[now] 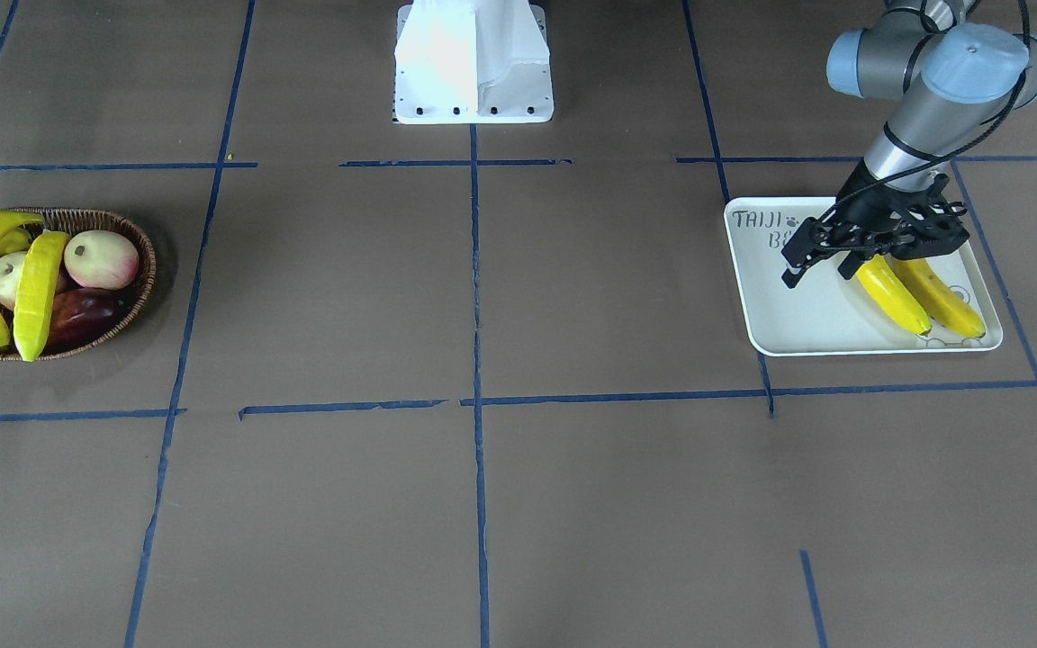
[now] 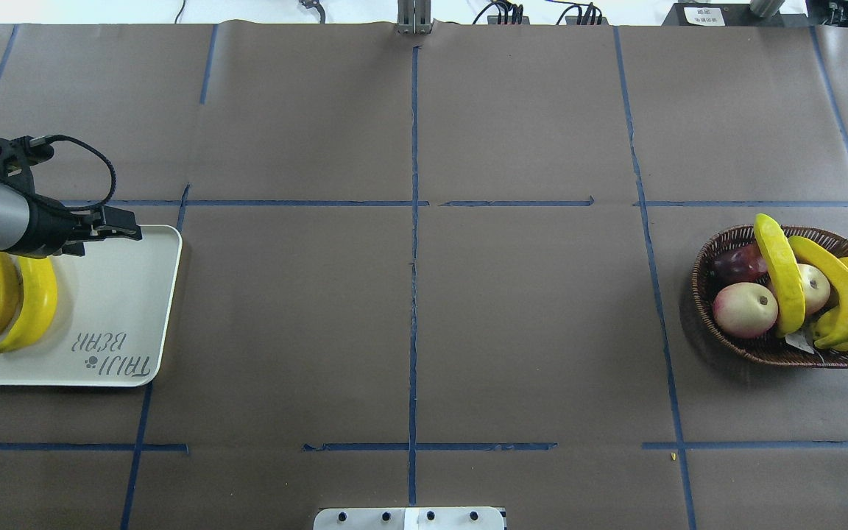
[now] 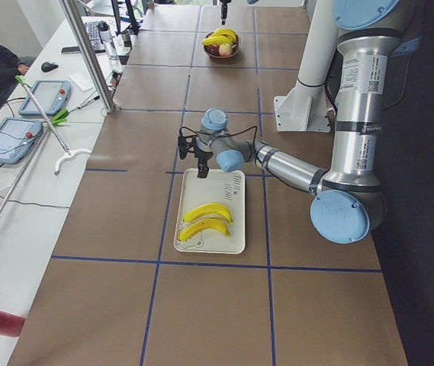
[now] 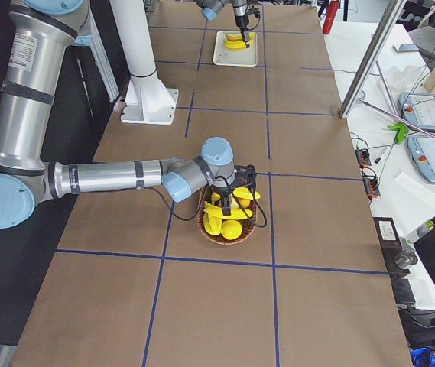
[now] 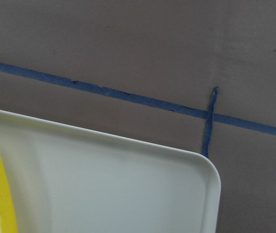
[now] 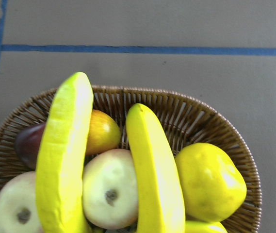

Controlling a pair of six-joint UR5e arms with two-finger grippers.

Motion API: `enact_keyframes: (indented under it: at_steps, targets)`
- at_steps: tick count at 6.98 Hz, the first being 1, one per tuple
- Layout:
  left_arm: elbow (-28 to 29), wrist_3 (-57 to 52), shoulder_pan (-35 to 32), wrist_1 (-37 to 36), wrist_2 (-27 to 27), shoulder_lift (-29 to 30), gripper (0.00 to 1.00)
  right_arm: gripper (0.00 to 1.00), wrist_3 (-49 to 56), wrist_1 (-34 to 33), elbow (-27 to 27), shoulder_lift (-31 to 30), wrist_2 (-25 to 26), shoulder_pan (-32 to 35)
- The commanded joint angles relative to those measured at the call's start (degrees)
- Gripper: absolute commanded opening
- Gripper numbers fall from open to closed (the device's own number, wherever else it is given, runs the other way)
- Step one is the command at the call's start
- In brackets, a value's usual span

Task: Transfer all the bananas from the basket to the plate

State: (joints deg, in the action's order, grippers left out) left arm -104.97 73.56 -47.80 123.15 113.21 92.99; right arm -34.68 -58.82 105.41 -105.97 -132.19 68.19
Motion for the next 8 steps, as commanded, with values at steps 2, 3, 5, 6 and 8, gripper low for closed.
enact_keyframes:
  at_steps: [2, 3, 5, 6, 8]
  targets:
    - [-0.06, 0.62, 0.08, -2.30, 0.35, 2.20, 1.00, 1.00, -18.70, 20.45, -7.41, -0.72, -3.15, -0.34]
    - [0.02, 0.62, -0.01, -2.30, 0.35, 2.20, 1.00, 1.00, -18.84, 20.67, -7.50, -0.90, -4.47, -0.43]
    - [-0.06, 0.71, -0.01, -2.30, 0.35, 2.28, 1.00, 1.00, -18.58, 20.85, -7.59, -1.69, -4.39, -2.44]
    - [-0.06, 0.62, -0.01, -2.30, 0.35, 2.29, 1.00, 1.00, -18.49, 20.85, -7.67, -1.87, -4.22, -3.58]
    - [-0.06, 0.62, -0.01, -2.30, 0.35, 2.29, 1.00, 0.99, -18.49, 20.85, -7.85, -1.87, -4.04, -4.64]
